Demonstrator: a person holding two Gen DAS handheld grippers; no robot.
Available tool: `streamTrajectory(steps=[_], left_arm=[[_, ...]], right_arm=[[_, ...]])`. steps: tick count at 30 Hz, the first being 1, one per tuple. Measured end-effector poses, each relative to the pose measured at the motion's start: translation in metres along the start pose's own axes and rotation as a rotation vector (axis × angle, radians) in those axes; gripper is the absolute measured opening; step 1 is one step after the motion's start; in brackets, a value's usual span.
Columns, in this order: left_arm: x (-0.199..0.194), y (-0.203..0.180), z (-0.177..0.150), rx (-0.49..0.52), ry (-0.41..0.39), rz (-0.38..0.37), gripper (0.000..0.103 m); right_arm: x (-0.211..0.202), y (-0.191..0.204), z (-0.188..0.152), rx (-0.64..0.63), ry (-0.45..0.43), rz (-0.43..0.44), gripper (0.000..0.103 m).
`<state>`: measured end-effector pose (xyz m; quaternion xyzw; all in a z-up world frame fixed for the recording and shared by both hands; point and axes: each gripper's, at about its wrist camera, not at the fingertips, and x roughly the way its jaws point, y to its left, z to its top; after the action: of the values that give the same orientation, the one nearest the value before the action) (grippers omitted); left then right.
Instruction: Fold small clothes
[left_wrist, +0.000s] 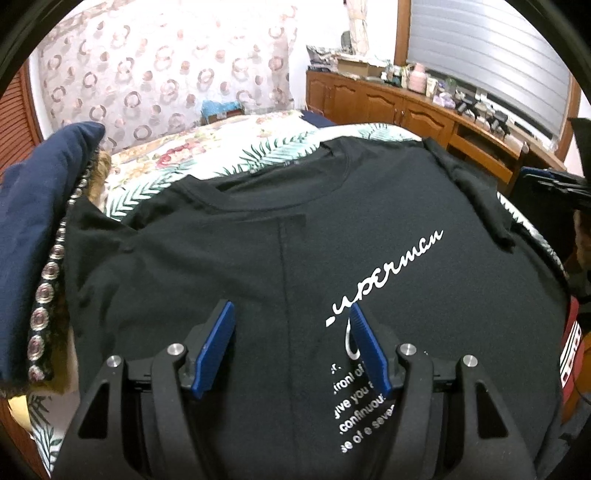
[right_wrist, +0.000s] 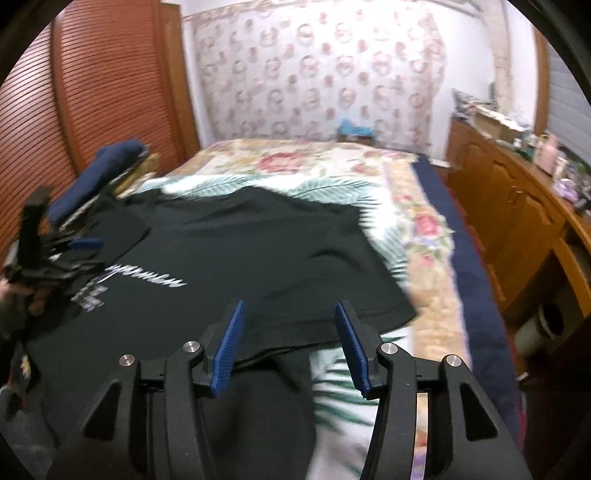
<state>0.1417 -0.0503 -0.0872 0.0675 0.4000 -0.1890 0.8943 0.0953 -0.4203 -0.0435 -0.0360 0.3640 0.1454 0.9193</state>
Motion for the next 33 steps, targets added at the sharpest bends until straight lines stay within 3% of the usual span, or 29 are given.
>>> streamTrajectory(steps=[5,13,18,19,23,33], left_arm=[[-0.021,0.002,0.002,-0.050,-0.063,0.008,0.064],[-0.040,0.003,-0.005,-0.075,-0.120,0.020,0.064],[-0.048,0.008,-0.011,-0.092,-0.136,0.044,0.064],[-0.050,0.009,-0.012,-0.096,-0.138,0.047,0.064],[-0.056,0.014,-0.016,-0.111,-0.150,0.058,0.064],[-0.072,0.023,-0.021,-0.143,-0.183,0.059,0.064]], right_arm=[[0.037,-0.042,0.000,0.084,0.077,-0.069,0.052],[0.075,-0.062,-0.002,0.106,0.161,-0.127,0.045],[0.073,-0.054,-0.001,0.066,0.152,-0.136,0.027],[0.072,-0.052,0.000,0.046,0.157,-0.119,0.004],[0.065,-0.038,0.004,-0.001,0.140,-0.096,0.002],[0.053,0.056,0.069,-0.120,0.025,0.133,0.002]])
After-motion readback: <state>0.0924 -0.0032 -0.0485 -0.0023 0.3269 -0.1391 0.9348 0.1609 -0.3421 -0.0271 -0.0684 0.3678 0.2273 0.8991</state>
